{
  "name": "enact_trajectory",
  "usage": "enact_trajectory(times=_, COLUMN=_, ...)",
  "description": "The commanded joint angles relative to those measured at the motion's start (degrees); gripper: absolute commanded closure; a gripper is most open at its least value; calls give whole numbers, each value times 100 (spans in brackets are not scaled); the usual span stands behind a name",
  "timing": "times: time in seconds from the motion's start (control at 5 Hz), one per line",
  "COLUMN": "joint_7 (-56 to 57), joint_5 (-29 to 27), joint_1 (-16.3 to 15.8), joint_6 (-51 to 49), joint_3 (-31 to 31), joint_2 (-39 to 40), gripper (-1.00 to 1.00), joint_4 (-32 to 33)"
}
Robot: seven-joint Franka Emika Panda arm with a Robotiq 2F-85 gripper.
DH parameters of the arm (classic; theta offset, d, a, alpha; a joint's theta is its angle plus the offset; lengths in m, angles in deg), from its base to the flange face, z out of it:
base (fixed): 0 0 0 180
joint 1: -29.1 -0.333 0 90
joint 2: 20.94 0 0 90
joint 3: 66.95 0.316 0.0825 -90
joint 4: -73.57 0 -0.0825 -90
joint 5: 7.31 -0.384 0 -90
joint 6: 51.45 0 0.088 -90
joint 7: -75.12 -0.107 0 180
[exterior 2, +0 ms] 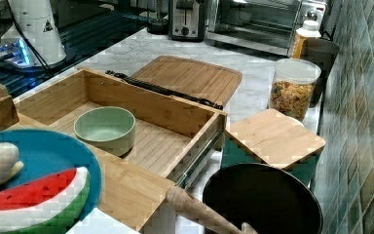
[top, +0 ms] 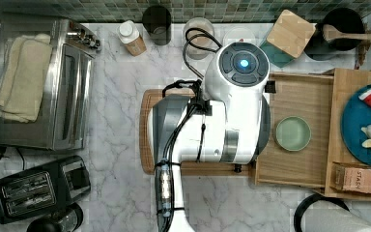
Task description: Close the drawer.
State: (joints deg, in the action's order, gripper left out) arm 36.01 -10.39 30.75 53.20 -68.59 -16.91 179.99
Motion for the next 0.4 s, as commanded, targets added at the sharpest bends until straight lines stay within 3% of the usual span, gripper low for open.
enact_trajectory(times=0.2, joint_7=0, joint_5=-37, joint_1=5, joint_6=0, joint_3=5, joint_2=0, gripper=100, joint_4=62)
enact_trajectory(times=0.4, joint_7=547, joint_5=-132, joint_1=-60, joint_6=111, joint_3=56, joint_2=-112, gripper=100, joint_4=296)
